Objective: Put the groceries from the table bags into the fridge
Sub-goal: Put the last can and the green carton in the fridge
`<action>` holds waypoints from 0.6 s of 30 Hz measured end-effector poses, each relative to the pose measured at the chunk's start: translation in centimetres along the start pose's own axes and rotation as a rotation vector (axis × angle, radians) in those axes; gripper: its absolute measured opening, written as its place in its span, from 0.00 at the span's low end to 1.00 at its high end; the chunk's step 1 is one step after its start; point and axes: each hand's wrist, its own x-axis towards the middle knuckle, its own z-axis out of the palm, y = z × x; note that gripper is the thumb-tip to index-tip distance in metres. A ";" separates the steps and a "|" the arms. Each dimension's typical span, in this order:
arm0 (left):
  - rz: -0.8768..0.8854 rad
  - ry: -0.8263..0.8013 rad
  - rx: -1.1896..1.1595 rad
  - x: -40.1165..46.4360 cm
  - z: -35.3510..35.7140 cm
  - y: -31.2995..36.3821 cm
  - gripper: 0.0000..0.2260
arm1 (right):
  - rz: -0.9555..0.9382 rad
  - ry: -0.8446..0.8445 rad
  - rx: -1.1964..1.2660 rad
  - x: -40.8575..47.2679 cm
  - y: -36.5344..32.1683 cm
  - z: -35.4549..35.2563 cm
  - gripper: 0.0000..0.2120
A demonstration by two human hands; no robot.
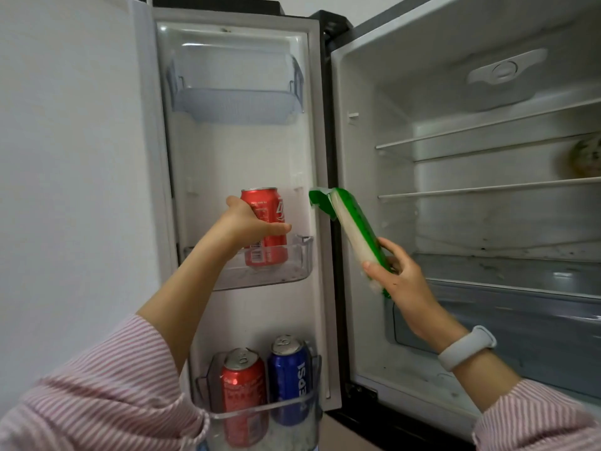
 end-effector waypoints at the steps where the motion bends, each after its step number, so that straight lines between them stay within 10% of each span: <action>1: -0.001 -0.001 0.026 -0.1 0.0 0.1 0.39 | 0.005 -0.001 0.000 0.0 0.1 0.0 0.25; 10: 0.205 0.293 0.481 -1.9 1.2 0.7 0.43 | -0.006 0.009 -0.034 0.4 0.0 -1.2 0.25; 18: 0.710 0.507 0.483 -4.0 7.0 3.3 0.21 | -0.006 0.134 -0.090 1.2 -0.9 -5.8 0.28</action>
